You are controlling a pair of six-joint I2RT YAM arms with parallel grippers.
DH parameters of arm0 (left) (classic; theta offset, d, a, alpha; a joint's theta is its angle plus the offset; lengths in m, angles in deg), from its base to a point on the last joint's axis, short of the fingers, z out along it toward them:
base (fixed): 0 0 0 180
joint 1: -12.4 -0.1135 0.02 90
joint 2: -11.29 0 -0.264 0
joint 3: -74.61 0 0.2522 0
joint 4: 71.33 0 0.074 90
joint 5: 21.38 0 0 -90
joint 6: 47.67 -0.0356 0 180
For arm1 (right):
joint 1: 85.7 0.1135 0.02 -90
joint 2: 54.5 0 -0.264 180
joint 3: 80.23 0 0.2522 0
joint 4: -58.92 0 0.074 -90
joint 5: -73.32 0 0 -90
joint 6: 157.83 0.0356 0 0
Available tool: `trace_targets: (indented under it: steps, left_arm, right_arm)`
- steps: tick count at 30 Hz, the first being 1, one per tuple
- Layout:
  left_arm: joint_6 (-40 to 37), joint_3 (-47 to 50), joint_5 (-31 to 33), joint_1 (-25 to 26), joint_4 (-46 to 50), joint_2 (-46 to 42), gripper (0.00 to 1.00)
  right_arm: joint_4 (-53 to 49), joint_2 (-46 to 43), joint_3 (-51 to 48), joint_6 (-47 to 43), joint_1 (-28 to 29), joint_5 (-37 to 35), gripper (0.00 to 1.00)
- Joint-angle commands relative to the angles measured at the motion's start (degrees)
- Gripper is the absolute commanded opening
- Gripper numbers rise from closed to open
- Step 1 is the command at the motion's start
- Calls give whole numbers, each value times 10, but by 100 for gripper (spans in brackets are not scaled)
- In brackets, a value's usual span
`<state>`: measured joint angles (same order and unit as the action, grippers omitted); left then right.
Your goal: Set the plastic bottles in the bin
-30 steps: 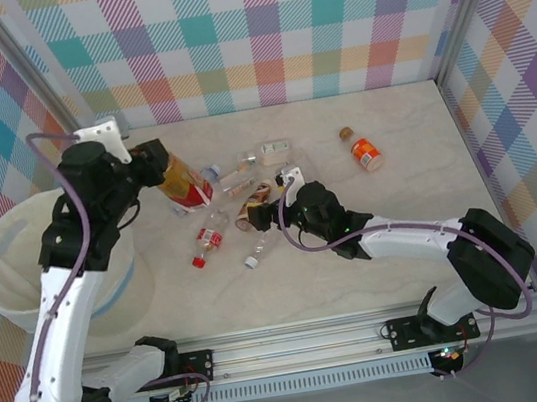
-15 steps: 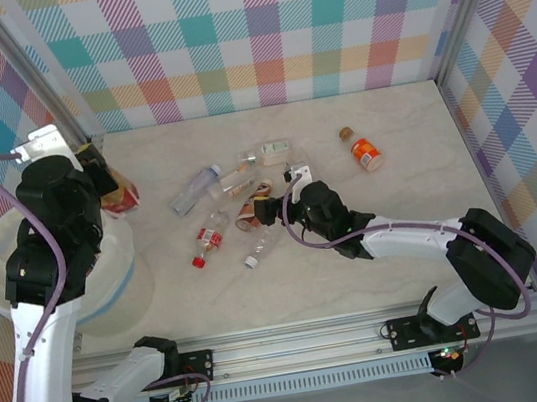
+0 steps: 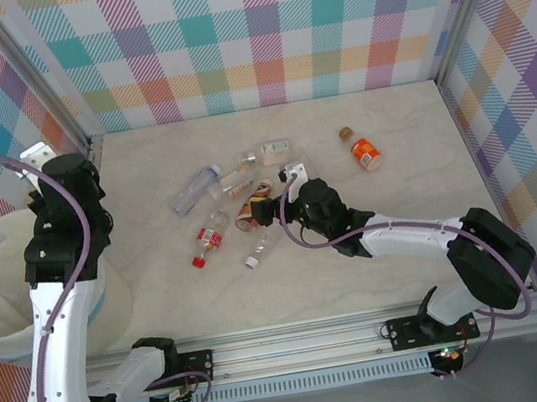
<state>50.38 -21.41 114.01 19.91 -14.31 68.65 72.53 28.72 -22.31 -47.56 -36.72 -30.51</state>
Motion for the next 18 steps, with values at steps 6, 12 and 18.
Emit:
trace_targets:
  steps: [6,12,18]
  left_arm:
    - [9,-59,-90,-14,43,10,0]
    - [6,-153,-138,-14,75,24,0]
    - [-3,-218,-59,-14,109,-7,0]
  right_arm:
    - [5,11,23,-21,-1,9,100]
    - [6,24,29,-20,-1,9,100]
    - [13,46,40,-16,-1,14,100]
